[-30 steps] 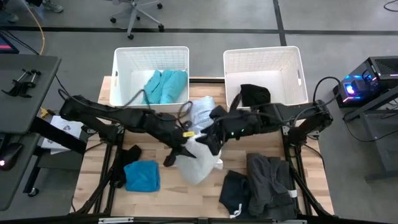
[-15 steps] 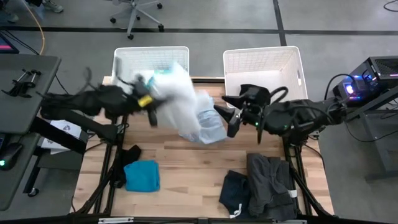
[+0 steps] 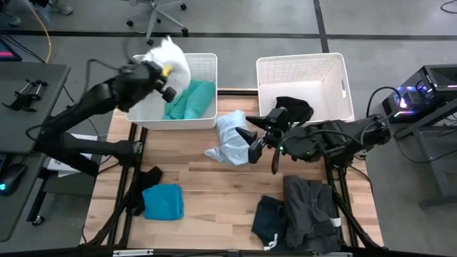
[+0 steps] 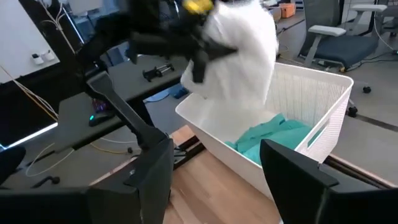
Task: Sort clothes
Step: Put the white shirt into the left white bin, then put the light blue shirt into the left white bin
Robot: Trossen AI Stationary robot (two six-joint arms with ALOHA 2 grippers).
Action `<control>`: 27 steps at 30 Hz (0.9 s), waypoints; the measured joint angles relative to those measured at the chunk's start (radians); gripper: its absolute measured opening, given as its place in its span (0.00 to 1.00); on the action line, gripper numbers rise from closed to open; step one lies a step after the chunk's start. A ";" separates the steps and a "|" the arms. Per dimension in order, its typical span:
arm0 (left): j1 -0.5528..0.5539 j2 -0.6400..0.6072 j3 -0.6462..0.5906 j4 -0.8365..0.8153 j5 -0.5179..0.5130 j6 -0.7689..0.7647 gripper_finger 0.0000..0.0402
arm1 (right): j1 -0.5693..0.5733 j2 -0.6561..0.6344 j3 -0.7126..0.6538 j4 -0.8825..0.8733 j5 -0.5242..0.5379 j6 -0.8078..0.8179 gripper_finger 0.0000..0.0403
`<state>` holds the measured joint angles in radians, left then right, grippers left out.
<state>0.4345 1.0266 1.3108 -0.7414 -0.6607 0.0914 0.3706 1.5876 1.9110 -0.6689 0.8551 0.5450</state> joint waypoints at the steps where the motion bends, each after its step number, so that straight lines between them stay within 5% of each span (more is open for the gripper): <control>1: 0.029 0.015 -0.018 -0.043 0.023 -0.042 0.10 | 0.001 0.004 0.000 0.000 -0.001 0.001 0.56; 6: 0.133 0.086 -0.129 -0.144 0.120 -0.177 0.17 | 0.022 0.010 0.000 0.000 -0.052 0.018 0.56; 12: 0.193 0.153 -0.184 -0.187 0.196 -0.250 0.37 | 0.051 0.010 -0.001 -0.001 -0.072 0.033 0.56; 19: 0.213 0.126 -0.071 -0.191 0.287 -0.221 0.57 | 0.058 0.010 -0.001 -0.008 -0.074 0.054 0.56; 27: 0.213 0.056 0.073 -0.187 0.285 -0.247 0.60 | 0.055 0.010 -0.001 -0.044 -0.069 0.067 0.56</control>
<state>0.6479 1.0830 1.3837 -0.9282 -0.3758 -0.1555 0.4255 1.5974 1.9102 -0.7129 0.7859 0.6122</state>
